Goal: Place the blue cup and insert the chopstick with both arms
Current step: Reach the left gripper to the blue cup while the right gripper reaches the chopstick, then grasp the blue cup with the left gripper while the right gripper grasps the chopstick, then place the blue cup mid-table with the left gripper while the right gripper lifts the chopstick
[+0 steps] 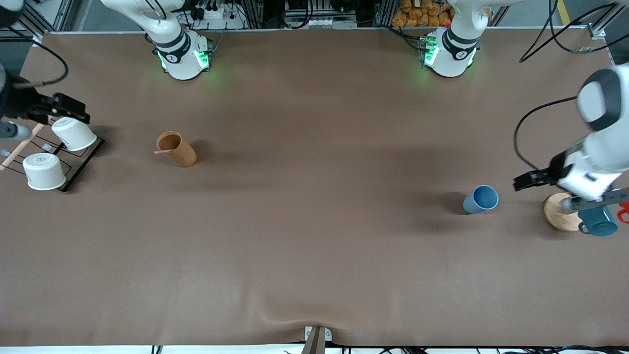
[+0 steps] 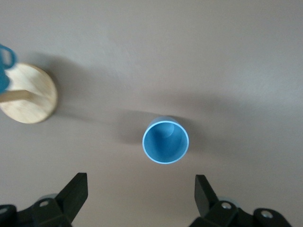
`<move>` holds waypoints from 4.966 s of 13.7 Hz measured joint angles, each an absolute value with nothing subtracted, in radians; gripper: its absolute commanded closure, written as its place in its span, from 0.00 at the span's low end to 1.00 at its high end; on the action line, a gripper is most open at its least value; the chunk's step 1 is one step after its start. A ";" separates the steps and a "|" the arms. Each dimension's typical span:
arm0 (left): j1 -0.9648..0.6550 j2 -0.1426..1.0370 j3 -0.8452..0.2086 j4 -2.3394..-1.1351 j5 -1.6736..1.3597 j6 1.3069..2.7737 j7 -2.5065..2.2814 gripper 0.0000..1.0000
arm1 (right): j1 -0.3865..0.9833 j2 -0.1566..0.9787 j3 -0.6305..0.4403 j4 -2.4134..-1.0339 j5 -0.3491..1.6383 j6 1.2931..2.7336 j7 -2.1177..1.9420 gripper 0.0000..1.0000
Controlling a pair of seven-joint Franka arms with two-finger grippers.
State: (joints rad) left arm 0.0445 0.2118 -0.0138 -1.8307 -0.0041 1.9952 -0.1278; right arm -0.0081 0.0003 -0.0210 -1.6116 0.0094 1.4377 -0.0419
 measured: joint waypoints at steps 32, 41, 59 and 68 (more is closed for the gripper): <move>0.079 0.320 -0.173 -1.952 -0.005 2.255 -0.130 1.00 | 0.122 0.356 -0.025 -1.771 0.038 1.558 0.073 0.50; -0.162 0.341 -0.450 -1.854 -0.004 2.162 -0.708 1.00 | 0.121 0.356 -0.026 -1.771 0.038 1.548 0.072 0.87; -0.507 0.644 -0.418 -1.580 0.197 2.158 -1.375 0.00 | 0.117 0.200 -0.031 -1.644 0.038 1.347 0.072 1.00; -0.132 0.235 -0.405 -1.464 0.244 1.683 -1.013 0.00 | 0.258 0.177 0.010 -1.539 0.199 1.462 0.053 1.00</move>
State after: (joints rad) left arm -0.1324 0.2348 -0.4048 -1.4636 0.2435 1.6828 -1.0128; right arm 0.2583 0.1769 0.0104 -1.5389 0.1994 1.4621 0.0532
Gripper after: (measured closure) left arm 0.000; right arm 0.903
